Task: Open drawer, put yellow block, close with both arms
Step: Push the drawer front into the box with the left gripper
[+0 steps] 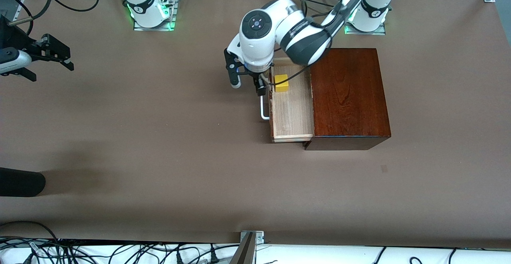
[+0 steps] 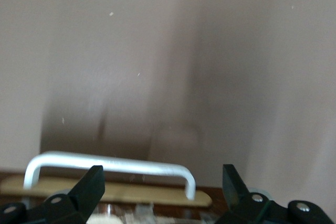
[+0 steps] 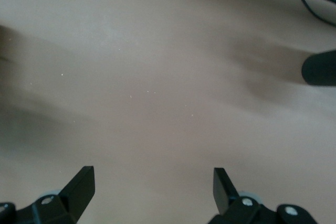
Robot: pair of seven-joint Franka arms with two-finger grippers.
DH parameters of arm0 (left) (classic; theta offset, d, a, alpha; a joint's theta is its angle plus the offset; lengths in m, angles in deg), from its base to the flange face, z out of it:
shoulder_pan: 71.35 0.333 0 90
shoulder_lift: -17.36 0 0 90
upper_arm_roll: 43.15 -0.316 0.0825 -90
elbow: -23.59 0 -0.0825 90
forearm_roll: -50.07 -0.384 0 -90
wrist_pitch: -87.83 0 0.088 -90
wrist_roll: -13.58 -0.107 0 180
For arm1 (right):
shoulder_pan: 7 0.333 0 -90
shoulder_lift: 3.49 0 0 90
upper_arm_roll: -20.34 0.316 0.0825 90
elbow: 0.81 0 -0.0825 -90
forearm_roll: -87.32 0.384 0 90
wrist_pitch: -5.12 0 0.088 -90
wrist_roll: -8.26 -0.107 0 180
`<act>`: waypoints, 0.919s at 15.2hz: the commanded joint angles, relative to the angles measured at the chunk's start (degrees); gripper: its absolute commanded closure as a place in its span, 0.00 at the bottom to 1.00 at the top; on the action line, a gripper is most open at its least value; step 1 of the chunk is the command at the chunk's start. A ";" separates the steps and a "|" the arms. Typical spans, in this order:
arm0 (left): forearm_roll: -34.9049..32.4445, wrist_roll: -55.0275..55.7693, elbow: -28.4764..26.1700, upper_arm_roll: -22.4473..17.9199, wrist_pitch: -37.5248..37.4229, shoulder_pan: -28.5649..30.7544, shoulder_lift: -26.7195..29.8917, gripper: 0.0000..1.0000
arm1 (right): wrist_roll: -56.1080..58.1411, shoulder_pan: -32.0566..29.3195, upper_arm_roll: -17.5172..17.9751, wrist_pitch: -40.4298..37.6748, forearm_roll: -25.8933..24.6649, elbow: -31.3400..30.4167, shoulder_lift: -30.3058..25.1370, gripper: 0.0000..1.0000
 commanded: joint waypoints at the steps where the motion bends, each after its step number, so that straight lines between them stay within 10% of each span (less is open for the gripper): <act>1: -3.91 -8.95 2.03 -0.17 2.75 0.04 -3.93 0.00 | -4.82 0.18 0.80 -1.55 0.19 -0.94 -1.33 0.00; 14: -11.39 -12.13 0.09 -1.22 -12.79 1.62 -3.68 0.00 | -5.45 -0.44 -0.52 -4.17 -0.16 1.17 -0.54 0.00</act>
